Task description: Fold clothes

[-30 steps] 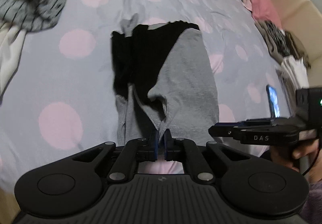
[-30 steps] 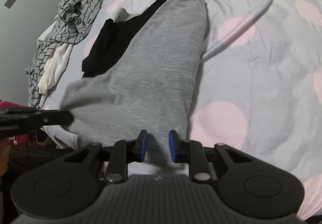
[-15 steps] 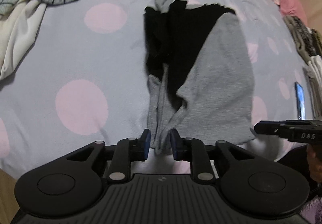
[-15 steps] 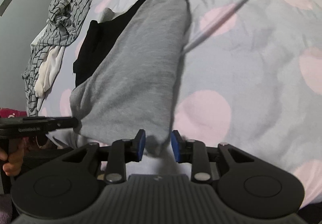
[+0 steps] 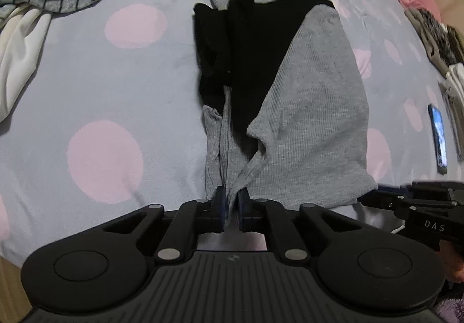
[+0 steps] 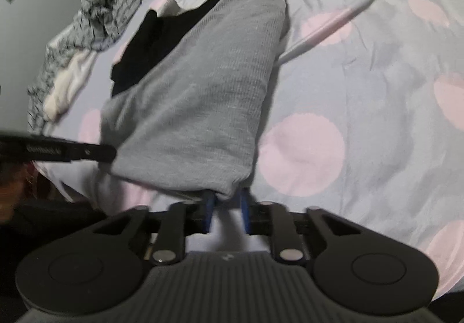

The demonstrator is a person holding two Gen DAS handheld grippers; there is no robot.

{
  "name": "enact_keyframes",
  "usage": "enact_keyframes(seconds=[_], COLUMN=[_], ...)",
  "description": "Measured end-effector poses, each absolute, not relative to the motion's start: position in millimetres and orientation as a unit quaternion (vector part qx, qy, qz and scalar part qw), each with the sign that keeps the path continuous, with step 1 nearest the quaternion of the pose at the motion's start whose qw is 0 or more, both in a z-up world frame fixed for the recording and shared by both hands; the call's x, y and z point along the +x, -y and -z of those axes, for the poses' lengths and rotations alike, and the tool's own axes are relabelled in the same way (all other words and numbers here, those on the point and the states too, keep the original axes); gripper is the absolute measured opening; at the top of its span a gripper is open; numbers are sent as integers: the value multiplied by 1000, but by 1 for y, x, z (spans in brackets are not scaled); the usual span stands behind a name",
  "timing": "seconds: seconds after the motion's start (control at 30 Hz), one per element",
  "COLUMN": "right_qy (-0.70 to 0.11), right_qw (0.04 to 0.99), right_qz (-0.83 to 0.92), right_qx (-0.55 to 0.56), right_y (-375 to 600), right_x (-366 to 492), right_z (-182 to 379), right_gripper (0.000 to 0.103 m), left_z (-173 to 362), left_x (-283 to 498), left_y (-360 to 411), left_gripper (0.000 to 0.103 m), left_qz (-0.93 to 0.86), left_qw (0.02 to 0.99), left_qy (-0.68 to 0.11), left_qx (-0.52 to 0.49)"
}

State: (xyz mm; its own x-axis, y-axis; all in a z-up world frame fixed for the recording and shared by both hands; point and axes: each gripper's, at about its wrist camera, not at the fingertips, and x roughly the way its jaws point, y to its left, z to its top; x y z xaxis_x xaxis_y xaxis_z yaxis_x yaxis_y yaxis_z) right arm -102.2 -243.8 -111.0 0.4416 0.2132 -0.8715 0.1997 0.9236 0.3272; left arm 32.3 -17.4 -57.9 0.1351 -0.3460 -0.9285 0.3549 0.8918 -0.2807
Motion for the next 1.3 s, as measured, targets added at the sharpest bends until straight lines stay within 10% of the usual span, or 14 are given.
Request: enact_keyframes(seconds=[0.37,0.53,0.73,0.9,1.3], right_qy=[-577,-572,-562,-547,-495], right_qw=[800,802,807,825,850], right_qz=[0,15,26,5,12], right_qx=[163,171,181,140,181], right_y=[239,247,260,263,303], right_x=[-108,-111,-102,-77,-10], right_z=[126,117,97,72,74], right_gripper=[0,5,6,28,40], left_z=[70,55,18,5,59], left_x=[43,42,58,88,136], left_y=[10,-1,-10,5,39], left_gripper=[6,28,29,50,53], left_qz=[209,181,177,209,218], left_qw=[746,756,784,805,798], left_qy=[-633,-629,-595,-554,-562], left_qx=[0,-3,-8,-21,-11])
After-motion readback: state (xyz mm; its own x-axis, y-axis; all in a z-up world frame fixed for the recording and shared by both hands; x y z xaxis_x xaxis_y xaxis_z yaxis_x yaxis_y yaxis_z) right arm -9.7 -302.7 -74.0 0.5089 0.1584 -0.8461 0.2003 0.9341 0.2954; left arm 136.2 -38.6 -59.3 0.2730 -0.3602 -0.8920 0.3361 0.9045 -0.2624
